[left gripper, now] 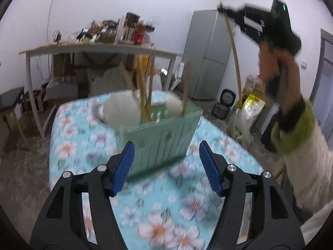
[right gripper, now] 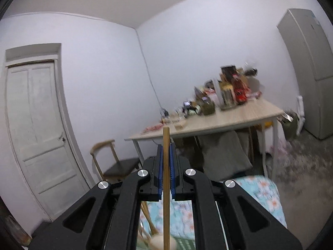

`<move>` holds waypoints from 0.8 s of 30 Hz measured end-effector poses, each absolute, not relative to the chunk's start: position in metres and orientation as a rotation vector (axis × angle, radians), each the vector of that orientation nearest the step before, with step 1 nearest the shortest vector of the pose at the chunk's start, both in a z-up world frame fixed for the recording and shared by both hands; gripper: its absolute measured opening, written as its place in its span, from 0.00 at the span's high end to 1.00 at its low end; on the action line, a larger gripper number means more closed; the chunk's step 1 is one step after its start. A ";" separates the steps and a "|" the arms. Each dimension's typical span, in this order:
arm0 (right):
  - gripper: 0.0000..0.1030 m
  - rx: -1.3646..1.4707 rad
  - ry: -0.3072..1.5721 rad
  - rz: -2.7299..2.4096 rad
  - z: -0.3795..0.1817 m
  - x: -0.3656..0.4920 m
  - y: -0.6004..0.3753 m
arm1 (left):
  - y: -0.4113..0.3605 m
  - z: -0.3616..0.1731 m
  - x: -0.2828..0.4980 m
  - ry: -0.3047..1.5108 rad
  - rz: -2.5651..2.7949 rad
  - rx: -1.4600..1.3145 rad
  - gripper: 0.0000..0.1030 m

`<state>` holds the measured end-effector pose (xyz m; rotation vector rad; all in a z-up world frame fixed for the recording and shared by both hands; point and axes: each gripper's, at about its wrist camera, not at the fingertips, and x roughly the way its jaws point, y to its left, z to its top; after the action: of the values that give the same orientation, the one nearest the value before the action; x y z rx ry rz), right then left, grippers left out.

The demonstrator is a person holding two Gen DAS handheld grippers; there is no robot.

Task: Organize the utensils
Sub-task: 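Lower the chopstick into the green holder and open the right gripper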

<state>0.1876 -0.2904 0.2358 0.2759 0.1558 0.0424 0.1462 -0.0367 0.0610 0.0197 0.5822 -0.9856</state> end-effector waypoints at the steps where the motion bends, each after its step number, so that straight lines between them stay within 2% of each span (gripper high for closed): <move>1: 0.94 0.271 0.147 0.051 0.240 0.194 -0.289 | -0.033 0.056 0.147 0.595 -0.985 0.016 0.40; 9: 0.94 0.237 0.131 0.077 0.231 0.248 -0.280 | -0.017 0.030 0.144 0.650 -0.961 0.002 0.40; 20: 0.94 0.203 0.331 0.015 0.147 0.285 -0.283 | -0.016 0.025 0.148 0.664 -0.951 -0.009 0.40; 23: 0.92 0.183 0.356 0.008 0.141 0.277 -0.284 | -0.017 0.025 0.148 0.666 -0.949 -0.012 0.40; 24: 0.88 0.185 0.358 0.006 0.142 0.271 -0.285 | -0.017 0.025 0.147 0.665 -0.949 -0.015 0.39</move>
<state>0.2712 -0.2852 0.1415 0.1848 0.3576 0.0056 0.1473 -0.0170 0.0246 -0.0145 0.6653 -0.9491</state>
